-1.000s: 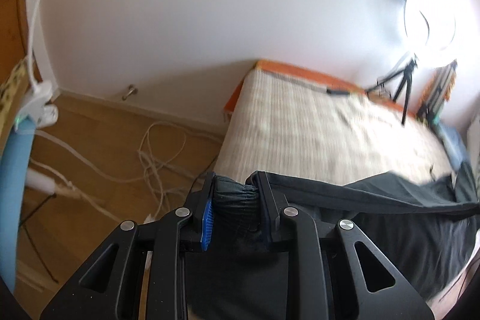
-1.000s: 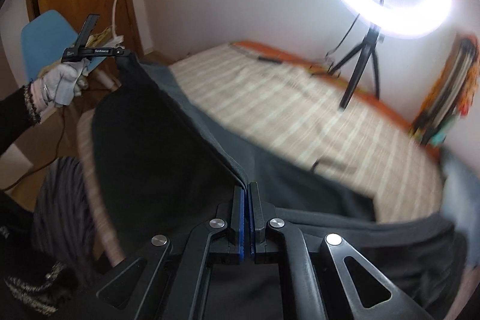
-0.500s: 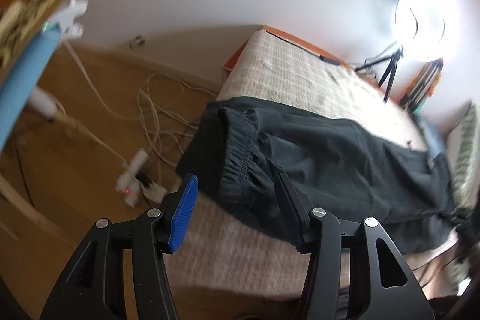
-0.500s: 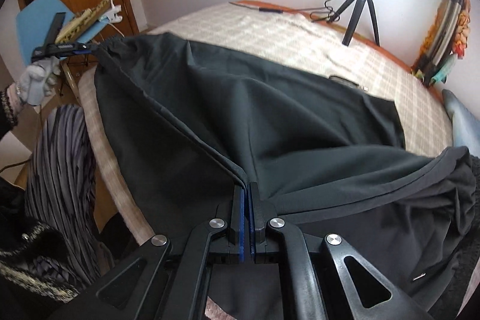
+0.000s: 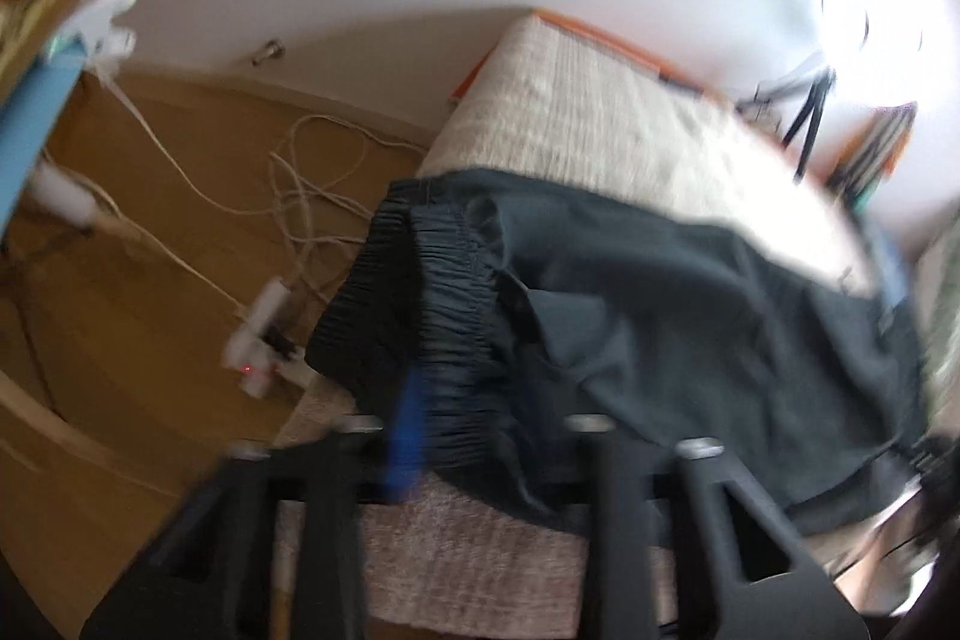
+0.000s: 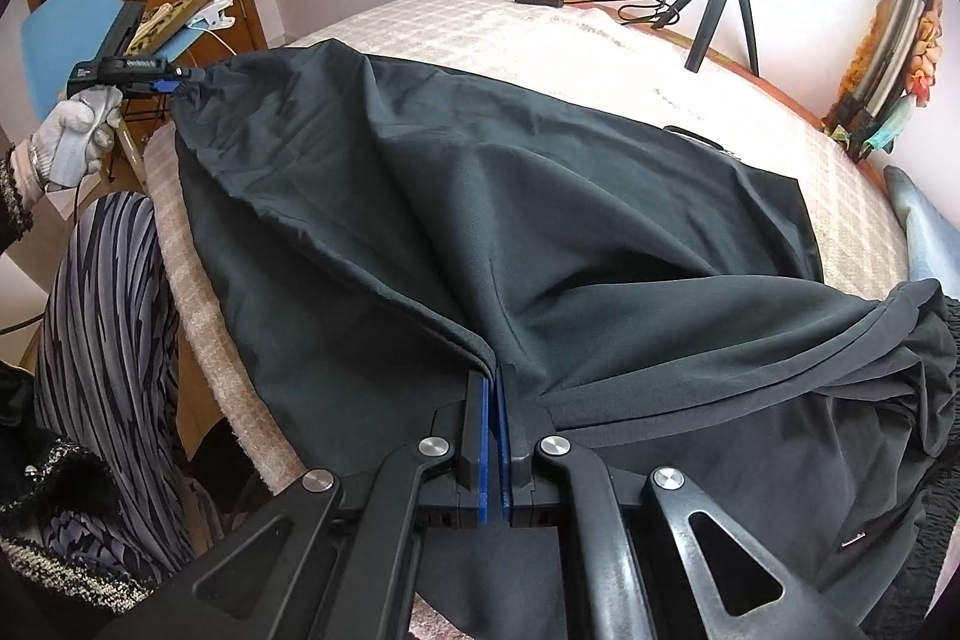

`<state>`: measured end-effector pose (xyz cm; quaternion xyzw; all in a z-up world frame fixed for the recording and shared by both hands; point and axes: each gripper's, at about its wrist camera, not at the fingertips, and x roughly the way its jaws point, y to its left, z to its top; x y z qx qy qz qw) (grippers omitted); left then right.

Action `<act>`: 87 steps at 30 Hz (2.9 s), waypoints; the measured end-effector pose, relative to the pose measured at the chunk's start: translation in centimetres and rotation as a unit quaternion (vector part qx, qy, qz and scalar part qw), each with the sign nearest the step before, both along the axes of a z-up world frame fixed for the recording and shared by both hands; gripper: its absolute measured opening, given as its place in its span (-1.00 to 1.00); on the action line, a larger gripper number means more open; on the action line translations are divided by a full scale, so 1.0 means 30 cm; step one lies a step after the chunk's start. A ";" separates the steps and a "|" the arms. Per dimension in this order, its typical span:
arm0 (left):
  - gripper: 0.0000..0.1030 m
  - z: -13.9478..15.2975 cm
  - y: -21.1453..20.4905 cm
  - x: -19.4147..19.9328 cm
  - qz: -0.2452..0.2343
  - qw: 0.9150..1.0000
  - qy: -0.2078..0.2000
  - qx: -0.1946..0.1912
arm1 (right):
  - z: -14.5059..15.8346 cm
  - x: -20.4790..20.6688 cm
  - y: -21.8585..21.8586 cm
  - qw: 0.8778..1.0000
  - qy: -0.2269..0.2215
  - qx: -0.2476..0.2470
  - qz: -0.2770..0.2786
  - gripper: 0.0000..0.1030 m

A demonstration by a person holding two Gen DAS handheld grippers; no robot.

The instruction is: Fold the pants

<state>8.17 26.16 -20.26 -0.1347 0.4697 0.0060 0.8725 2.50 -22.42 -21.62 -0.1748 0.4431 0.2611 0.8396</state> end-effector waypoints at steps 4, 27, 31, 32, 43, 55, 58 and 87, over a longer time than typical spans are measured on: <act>-0.88 0.035 0.012 -0.006 0.003 0.999 -0.017 0.032 | 0.018 0.003 0.012 1.000 -0.010 0.006 -0.005 -1.00; -0.44 0.152 0.080 0.021 0.052 0.997 -0.041 0.029 | 0.059 -0.038 0.045 0.996 -0.010 0.089 -0.004 -0.42; -0.06 0.256 -0.090 0.039 -0.005 0.997 -0.074 0.022 | 0.098 -0.064 -0.024 0.992 -0.024 0.120 -0.035 -0.29; -0.06 0.269 -0.132 0.042 -0.018 0.997 -0.079 0.020 | 0.106 -0.070 -0.049 0.990 -0.026 0.129 -0.046 -0.28; 0.21 0.369 -0.719 0.124 -0.205 0.973 -0.094 -0.039 | 0.157 -0.144 -0.399 0.967 -0.050 0.171 -0.183 -0.07; 0.36 0.356 -1.262 0.157 -0.334 0.937 -0.063 -0.077 | 0.154 -0.250 -0.746 0.933 -0.072 0.185 -0.299 0.11; 0.37 0.326 -1.425 0.188 -0.362 0.927 -0.041 -0.090 | 0.151 -0.258 -0.804 0.927 -0.074 0.191 -0.315 0.11; -0.54 0.004 -2.027 0.475 -0.364 0.919 0.086 -0.125 | 0.007 -0.205 -1.041 0.895 -0.022 0.231 -0.382 0.11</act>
